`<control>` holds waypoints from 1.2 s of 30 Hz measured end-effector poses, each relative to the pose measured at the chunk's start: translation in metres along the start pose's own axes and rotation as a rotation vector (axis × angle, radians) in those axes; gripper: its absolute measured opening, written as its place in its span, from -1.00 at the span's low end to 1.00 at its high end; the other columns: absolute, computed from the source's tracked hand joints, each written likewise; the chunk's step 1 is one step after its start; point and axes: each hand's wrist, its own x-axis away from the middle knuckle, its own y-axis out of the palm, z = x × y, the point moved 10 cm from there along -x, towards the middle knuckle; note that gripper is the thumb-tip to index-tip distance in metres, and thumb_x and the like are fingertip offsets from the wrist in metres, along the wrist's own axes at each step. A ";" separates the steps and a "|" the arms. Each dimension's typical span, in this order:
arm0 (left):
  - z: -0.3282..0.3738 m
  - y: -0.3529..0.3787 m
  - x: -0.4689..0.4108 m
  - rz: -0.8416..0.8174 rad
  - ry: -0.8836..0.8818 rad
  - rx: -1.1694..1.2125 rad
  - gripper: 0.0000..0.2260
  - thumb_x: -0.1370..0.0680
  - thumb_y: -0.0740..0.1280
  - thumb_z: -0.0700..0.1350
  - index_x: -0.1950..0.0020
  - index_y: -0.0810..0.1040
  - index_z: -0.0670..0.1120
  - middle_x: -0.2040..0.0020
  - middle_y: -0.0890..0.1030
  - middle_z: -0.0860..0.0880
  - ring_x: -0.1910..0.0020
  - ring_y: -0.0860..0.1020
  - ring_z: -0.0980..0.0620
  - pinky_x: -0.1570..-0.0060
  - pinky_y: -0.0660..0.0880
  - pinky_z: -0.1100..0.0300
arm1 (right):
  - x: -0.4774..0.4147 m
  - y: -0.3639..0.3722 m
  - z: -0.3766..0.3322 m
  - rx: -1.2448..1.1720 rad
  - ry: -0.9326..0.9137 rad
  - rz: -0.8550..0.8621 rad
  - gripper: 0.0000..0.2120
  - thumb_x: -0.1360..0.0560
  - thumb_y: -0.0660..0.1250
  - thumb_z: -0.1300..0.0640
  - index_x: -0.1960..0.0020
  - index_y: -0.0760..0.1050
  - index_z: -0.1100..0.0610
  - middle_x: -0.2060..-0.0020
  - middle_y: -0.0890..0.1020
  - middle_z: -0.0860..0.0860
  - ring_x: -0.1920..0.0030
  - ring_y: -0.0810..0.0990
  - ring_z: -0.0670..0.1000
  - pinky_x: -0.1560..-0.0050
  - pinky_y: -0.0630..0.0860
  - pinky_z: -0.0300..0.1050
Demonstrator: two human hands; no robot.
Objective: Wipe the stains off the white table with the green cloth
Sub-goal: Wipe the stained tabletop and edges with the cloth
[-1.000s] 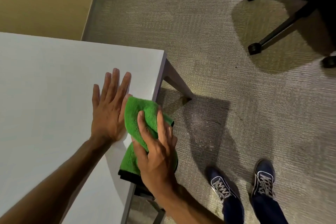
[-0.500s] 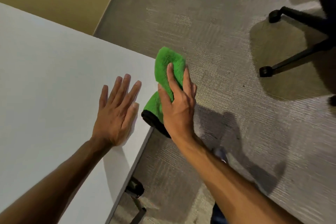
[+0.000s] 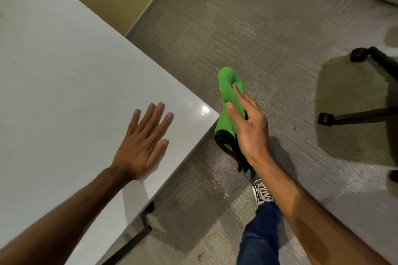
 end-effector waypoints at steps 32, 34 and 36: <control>0.024 -0.004 -0.030 0.259 -0.935 0.195 -0.44 -0.70 -0.04 0.17 -0.68 0.10 0.00 -0.71 0.01 0.01 -0.69 -0.07 -0.01 -0.60 -0.04 -0.28 | -0.032 0.018 0.011 0.139 0.042 -0.763 -0.53 -0.55 0.29 -0.12 -0.46 0.41 -0.21 -0.50 0.35 -0.22 -0.49 0.28 -0.26 -0.49 0.32 -0.15; 0.024 -0.005 -0.030 0.273 -0.935 0.183 -0.47 -0.71 -0.03 0.11 -0.67 0.13 -0.01 -0.71 0.01 -0.02 -0.69 -0.04 -0.04 -0.60 -0.03 -0.27 | -0.032 0.026 0.005 0.176 -0.009 -0.749 -0.54 -0.57 0.28 -0.12 -0.47 0.39 -0.20 -0.51 0.35 -0.18 -0.49 0.29 -0.21 -0.49 0.34 -0.05; 0.024 -0.005 -0.030 0.280 -0.937 0.165 -0.49 -0.72 -0.01 0.04 -0.67 0.14 -0.03 -0.71 0.01 -0.05 -0.69 -0.03 -0.07 -0.59 -0.02 -0.28 | -0.042 0.038 0.001 0.197 -0.047 -0.747 -0.55 -0.58 0.27 -0.11 -0.46 0.40 -0.16 -0.48 0.39 -0.15 -0.46 0.33 -0.18 -0.48 0.35 -0.05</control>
